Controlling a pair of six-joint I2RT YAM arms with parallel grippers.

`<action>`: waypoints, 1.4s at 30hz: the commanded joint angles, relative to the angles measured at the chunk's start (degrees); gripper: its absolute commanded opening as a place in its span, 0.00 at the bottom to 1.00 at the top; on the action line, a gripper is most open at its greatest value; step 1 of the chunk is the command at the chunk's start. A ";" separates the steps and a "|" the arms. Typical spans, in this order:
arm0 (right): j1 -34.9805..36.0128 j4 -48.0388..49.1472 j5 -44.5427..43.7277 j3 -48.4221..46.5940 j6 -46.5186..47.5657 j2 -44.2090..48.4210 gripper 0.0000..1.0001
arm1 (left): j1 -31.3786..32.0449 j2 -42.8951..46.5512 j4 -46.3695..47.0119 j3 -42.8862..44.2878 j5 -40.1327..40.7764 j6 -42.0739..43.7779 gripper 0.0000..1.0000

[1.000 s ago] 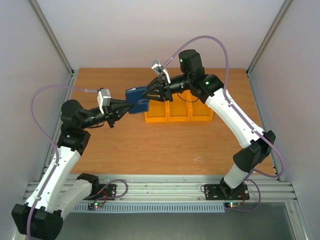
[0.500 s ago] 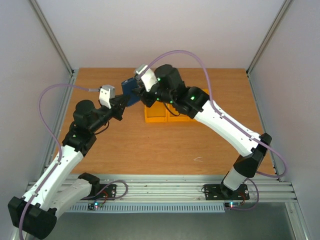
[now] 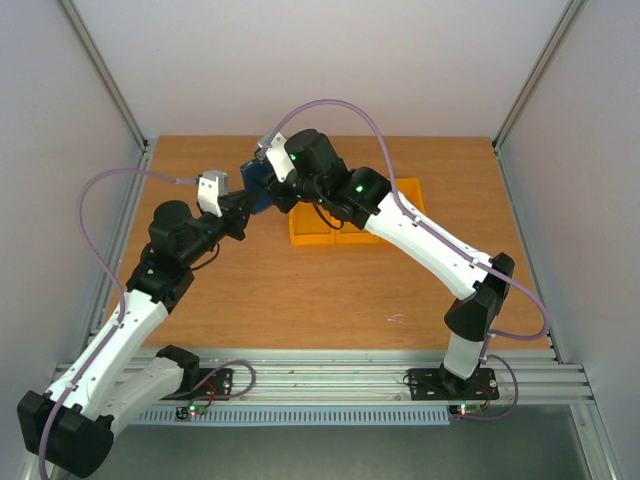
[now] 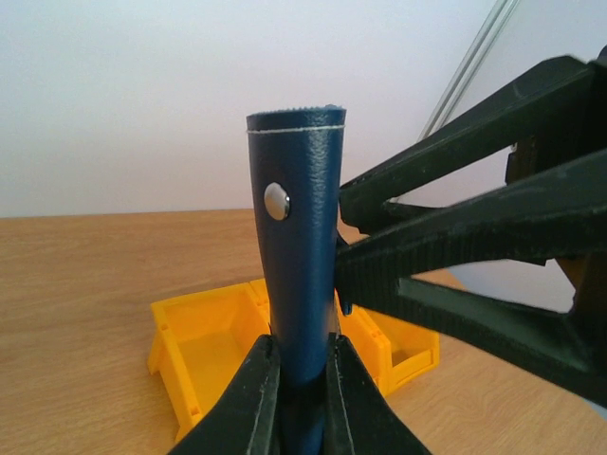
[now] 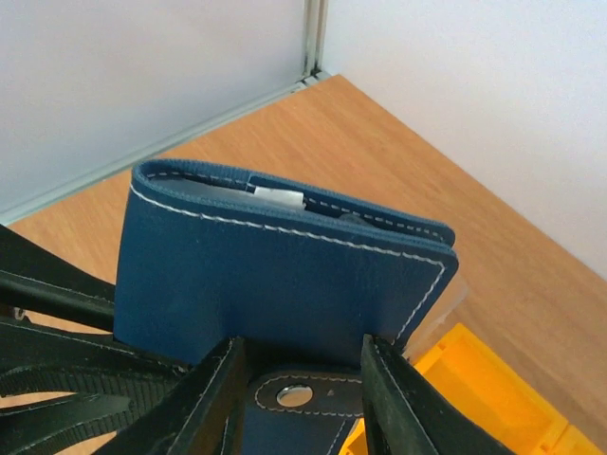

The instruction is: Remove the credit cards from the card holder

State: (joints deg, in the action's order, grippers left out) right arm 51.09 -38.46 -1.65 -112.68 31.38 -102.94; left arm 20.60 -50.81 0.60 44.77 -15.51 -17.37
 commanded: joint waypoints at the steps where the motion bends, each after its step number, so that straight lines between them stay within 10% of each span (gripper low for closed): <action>1: -0.03 -3.46 2.99 -1.80 -1.91 -1.25 0.38 | 0.34 0.40 6.49 0.23 -0.10 -0.22 0.00; 21: 0.06 -4.22 -12.47 -3.38 -0.40 -4.15 0.01 | 0.41 0.71 6.43 -0.34 -3.05 -0.92 0.00; 35: -1.06 -6.83 -12.34 -3.01 1.41 -3.20 0.01 | 0.29 1.24 5.36 -0.38 -0.69 -0.01 0.00; 42: -16.69 -4.56 -9.23 11.47 -1.52 5.49 0.01 | -6.97 3.74 4.12 0.11 -12.86 1.20 0.00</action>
State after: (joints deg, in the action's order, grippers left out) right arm 47.24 -42.57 -10.00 -110.69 32.18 -103.81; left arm 15.79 -50.13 0.05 43.90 -19.05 -18.31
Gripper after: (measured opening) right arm 0.015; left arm 0.077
